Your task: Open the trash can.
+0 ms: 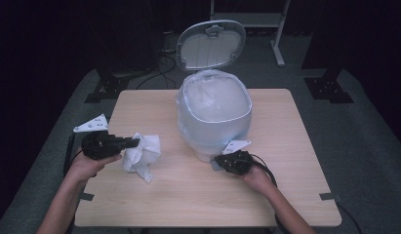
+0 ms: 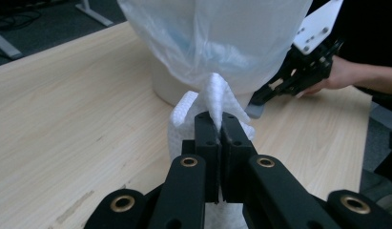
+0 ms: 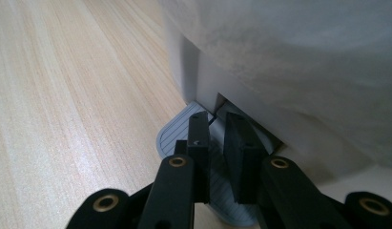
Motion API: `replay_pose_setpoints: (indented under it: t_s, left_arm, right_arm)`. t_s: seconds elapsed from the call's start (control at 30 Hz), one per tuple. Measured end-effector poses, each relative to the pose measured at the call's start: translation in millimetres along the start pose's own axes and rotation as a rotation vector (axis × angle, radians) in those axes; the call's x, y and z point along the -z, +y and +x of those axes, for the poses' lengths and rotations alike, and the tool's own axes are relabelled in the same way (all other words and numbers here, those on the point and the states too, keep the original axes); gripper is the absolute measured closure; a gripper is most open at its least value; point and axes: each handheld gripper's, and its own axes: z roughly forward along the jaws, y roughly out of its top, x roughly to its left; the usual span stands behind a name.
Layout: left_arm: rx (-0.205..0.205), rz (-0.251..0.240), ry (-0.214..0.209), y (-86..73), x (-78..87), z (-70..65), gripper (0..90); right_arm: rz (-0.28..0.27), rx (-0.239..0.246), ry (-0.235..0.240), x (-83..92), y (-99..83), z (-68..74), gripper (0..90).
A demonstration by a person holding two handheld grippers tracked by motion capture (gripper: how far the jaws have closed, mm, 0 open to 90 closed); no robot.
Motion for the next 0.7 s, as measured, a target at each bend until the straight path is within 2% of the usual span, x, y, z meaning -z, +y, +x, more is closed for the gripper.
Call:
replay_pose_setpoints:
  t_s: [0.2,0.3,0.6,0.7]
  left_arm:
    - [-0.002,0.018,-0.021,13.2,0.4,-1.0,88.3]
    - [-0.004,0.025,-0.016,16.1,0.6,-1.3,88.2]
    - [0.001,0.013,-0.035,30.2,6.1,-0.2,88.0]
    - [0.006,0.008,-0.041,40.1,8.7,0.9,87.9]
  right_arm:
    - [0.0,0.001,0.0,0.0,0.0,-0.1,80.1]
    - [0.001,0.002,0.0,0.0,0.1,0.0,80.1]
    - [0.002,0.001,0.003,0.1,0.4,0.0,80.1]
    - [0.002,0.002,0.004,0.0,0.5,-0.2,80.1]
